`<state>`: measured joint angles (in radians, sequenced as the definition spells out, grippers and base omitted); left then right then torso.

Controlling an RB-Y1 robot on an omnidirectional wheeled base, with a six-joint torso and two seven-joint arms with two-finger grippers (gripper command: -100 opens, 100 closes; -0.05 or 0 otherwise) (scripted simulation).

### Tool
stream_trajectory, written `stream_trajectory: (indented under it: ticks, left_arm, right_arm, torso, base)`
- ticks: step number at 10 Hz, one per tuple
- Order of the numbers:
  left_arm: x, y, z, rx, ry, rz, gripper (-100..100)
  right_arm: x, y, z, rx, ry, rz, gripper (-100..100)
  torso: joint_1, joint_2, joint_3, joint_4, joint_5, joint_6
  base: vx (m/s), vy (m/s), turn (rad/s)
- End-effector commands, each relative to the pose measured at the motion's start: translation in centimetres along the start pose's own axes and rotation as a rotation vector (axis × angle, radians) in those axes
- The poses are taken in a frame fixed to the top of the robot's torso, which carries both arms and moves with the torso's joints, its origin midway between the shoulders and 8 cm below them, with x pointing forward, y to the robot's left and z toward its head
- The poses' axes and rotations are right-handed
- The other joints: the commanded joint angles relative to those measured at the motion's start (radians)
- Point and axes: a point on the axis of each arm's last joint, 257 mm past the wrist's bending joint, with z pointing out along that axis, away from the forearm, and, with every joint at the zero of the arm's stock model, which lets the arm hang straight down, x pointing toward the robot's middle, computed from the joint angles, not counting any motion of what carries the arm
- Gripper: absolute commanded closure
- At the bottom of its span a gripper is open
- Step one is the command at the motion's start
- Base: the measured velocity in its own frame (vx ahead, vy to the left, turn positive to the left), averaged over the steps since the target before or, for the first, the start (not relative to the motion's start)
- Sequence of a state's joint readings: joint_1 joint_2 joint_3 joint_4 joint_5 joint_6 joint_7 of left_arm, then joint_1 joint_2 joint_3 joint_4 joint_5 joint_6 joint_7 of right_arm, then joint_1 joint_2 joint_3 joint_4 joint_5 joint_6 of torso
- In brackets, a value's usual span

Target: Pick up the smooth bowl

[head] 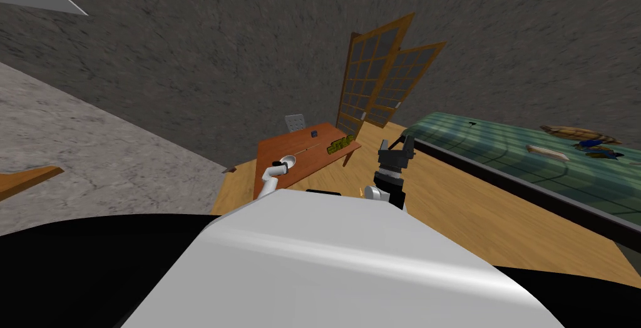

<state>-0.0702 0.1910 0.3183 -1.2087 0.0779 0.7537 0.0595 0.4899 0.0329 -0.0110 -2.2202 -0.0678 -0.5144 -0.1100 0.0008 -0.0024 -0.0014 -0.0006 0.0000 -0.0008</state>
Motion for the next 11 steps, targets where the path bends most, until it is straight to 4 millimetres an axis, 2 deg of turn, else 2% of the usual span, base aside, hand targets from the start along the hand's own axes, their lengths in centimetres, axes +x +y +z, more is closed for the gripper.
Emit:
stream_trajectory:
  ticks: [1,5,6,7,10,11]
  left_arm:
    - [0.0,0.0,0.0,0.000,0.000,0.000,100]
    - [0.0,0.0,0.0,-0.001,0.000,0.000,100]
    - [0.0,0.0,0.0,-0.001,0.000,0.000,0]
    - [-0.1,-0.6,-0.5,0.000,-0.001,-0.002,100]
    - [-0.2,-1.1,-0.7,0.002,-0.002,-0.003,100]
    - [-0.2,-1.0,-0.8,-0.001,-0.002,-0.003,0]
  right_arm:
    - [0.0,0.0,0.0,0.000,0.000,0.000,0]
    - [0.0,0.0,0.0,0.000,0.000,0.000,0]
    - [0.0,0.0,0.0,0.000,0.000,0.000,0]
    - [0.0,0.0,0.0,0.000,0.000,0.000,0]
    - [0.0,0.0,0.0,0.000,0.000,0.000,0]
    - [0.0,0.0,0.0,0.000,0.000,0.000,0]
  torso:
    - [0.000,0.000,0.000,0.000,0.000,0.000]
    - [-0.001,0.002,0.001,0.001,0.000,0.000]
    - [-0.001,0.002,0.002,0.001,0.000,0.000]
    - [-0.001,0.002,0.002,0.001,-0.001,0.000]
    - [-0.004,0.007,0.004,0.002,-0.002,0.000]
    - [-0.003,0.006,0.004,0.002,-0.001,0.000]
  base:
    - [0.005,0.002,-0.001]
    - [0.000,0.000,0.000]
    - [0.000,0.000,0.000]
    - [-0.032,-0.014,-0.020]
    - [-0.046,-0.025,-0.009]
    - [-0.005,-0.003,0.001]
